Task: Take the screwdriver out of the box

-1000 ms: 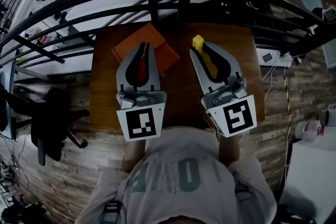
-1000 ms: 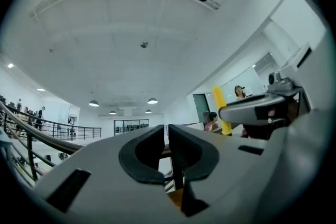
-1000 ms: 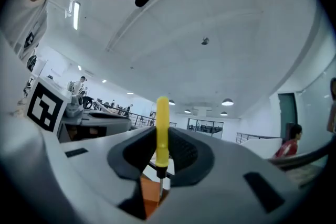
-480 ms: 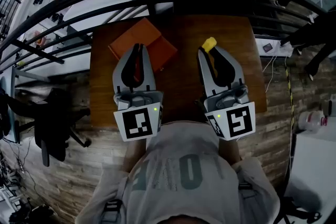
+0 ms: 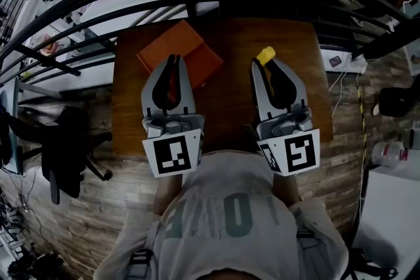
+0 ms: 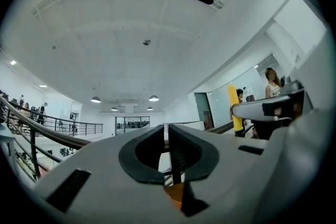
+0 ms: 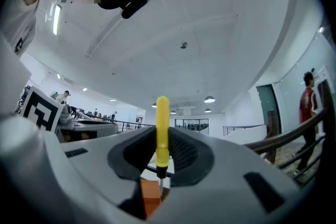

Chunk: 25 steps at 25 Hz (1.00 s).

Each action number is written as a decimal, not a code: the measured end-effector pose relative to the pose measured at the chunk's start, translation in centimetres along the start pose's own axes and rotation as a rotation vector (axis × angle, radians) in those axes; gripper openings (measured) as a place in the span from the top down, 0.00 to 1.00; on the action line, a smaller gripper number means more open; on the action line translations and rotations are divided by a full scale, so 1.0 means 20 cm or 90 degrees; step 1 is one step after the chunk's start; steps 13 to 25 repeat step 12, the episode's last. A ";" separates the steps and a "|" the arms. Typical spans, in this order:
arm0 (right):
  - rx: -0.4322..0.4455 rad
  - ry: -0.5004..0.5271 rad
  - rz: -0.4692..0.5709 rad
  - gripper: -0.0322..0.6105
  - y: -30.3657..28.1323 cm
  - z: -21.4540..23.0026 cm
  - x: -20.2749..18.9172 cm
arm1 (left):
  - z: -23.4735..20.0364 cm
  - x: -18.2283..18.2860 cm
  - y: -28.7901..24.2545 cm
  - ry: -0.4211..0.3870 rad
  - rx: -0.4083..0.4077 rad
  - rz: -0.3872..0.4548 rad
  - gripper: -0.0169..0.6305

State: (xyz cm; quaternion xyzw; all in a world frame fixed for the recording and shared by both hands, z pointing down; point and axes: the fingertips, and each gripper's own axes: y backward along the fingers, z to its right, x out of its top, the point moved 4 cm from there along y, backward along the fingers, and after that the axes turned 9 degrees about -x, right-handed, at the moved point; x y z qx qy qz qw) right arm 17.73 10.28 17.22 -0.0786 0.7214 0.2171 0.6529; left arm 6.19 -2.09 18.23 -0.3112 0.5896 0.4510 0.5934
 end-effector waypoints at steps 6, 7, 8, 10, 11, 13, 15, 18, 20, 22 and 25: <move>0.003 -0.003 0.000 0.83 -0.01 -0.01 0.00 | -0.03 0.01 0.01 -0.002 0.009 -0.001 0.94; 0.004 -0.003 0.000 0.83 -0.02 -0.01 0.00 | -0.03 0.01 0.01 -0.002 0.010 -0.001 0.94; 0.005 -0.002 0.000 0.83 -0.02 -0.02 0.00 | -0.03 0.01 0.01 -0.002 0.010 -0.001 0.94; 0.008 -0.001 0.000 0.83 -0.02 -0.02 0.00 | -0.04 0.01 0.01 -0.003 0.011 0.000 0.94; 0.009 0.000 0.000 0.83 -0.03 -0.02 0.00 | -0.03 0.01 0.01 -0.004 0.011 0.000 0.94; 0.010 0.001 0.000 0.83 -0.03 -0.02 0.00 | -0.03 0.02 0.01 -0.005 0.011 0.001 0.94; 0.010 0.001 0.000 0.83 -0.03 -0.02 0.00 | -0.03 0.02 0.01 -0.005 0.011 0.001 0.94; 0.010 0.001 0.000 0.83 -0.03 -0.02 0.00 | -0.03 0.02 0.01 -0.005 0.011 0.001 0.94; 0.010 0.001 0.000 0.83 -0.03 -0.02 0.00 | -0.03 0.02 0.01 -0.005 0.011 0.001 0.94; 0.010 0.001 0.000 0.83 -0.03 -0.02 0.00 | -0.03 0.02 0.01 -0.005 0.011 0.001 0.94; 0.010 0.001 0.000 0.83 -0.03 -0.02 0.00 | -0.03 0.02 0.01 -0.005 0.011 0.001 0.94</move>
